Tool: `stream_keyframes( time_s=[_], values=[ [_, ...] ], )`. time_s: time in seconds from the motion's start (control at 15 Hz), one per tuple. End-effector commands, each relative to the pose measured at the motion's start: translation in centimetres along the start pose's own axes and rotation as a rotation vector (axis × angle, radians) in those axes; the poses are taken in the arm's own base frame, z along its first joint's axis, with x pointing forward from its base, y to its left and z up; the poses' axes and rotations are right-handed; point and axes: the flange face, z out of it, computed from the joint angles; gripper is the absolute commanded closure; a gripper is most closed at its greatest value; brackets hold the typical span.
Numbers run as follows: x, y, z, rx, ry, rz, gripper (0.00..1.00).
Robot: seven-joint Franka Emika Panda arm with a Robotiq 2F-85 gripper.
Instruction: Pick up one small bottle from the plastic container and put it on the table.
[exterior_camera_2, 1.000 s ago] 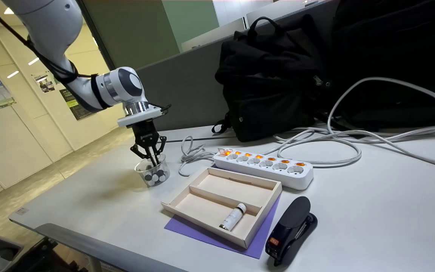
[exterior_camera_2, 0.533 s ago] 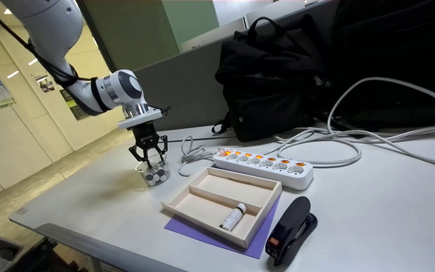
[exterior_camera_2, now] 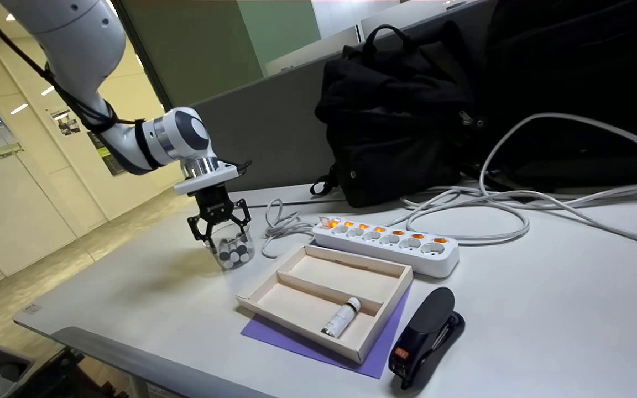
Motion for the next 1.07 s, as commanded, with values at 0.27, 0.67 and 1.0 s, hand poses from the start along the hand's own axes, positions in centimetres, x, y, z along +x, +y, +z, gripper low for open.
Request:
stream_keyframes(
  time_s=[0.27, 0.67, 1.0],
  values=[
    [0.9, -0.2, 1.2, -0.008, 0.037, -0.004, 0.34],
    [0.9, -0.2, 0.0, -0.013, 0.067, 0.003, 0.55],
    [0.9, -0.3, -0.8, -0.027, 0.076, 0.000, 0.66]
  ],
)
